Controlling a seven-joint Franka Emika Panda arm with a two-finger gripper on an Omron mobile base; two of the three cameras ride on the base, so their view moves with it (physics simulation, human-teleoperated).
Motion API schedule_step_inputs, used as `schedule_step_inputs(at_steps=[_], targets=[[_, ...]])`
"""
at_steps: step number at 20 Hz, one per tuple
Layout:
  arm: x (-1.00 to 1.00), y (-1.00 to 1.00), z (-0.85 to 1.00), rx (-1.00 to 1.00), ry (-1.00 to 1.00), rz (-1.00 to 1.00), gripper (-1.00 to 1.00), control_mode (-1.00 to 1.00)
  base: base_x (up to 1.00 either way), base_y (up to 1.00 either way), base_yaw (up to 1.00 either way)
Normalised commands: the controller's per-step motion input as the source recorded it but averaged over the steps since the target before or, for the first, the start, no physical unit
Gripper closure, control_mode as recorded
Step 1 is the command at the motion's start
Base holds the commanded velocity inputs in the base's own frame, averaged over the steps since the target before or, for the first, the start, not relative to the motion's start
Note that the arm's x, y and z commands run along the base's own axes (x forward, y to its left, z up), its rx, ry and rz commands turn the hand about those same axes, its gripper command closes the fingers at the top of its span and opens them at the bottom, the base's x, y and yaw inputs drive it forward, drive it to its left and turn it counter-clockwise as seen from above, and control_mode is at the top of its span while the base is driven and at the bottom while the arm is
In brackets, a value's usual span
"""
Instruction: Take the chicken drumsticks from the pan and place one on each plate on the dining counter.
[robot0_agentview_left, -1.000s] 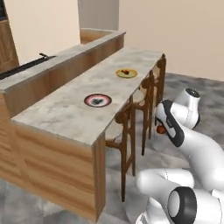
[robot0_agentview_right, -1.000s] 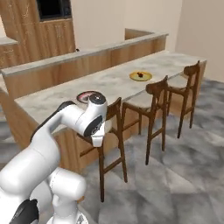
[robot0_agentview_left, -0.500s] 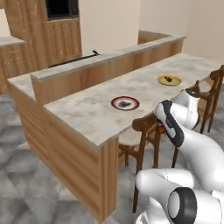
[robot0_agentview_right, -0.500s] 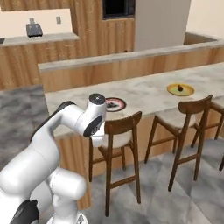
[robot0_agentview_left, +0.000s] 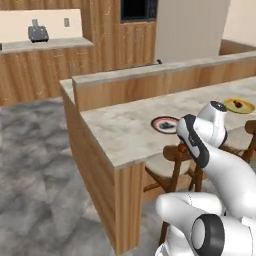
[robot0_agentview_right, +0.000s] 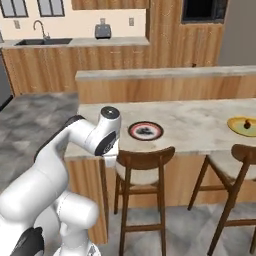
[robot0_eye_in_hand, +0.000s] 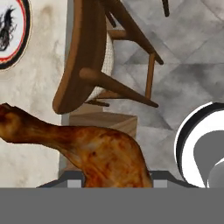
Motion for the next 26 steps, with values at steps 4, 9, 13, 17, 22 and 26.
schedule_step_inputs(at_steps=[4, 9, 13, 17, 22, 26], targets=[[0.0, 0.0, 0.0, 0.0, 0.0, 0.0, 1.0, 1.0, 0.23, -0.65, 0.52], [0.0, 0.0, 0.0, 0.0, 0.0, 0.0, 1.0, 1.0, 0.31, -0.62, 0.5], [0.0, 0.0, 0.0, 0.0, 0.0, 0.0, 1.0, 1.0, 0.43, -0.54, 0.49], [0.27, -0.21, -0.18, 0.0, 0.02, 0.21, 1.0, -1.0, 0.26, -0.24, 0.24], [0.4, -0.52, -0.06, 0.0, 0.19, 0.2, 1.0, -1.0, 0.0, 0.0, 0.0], [0.38, -0.71, 0.0, 0.0, 0.29, 0.01, 1.0, -1.0, 0.0, 0.0, 0.0]])
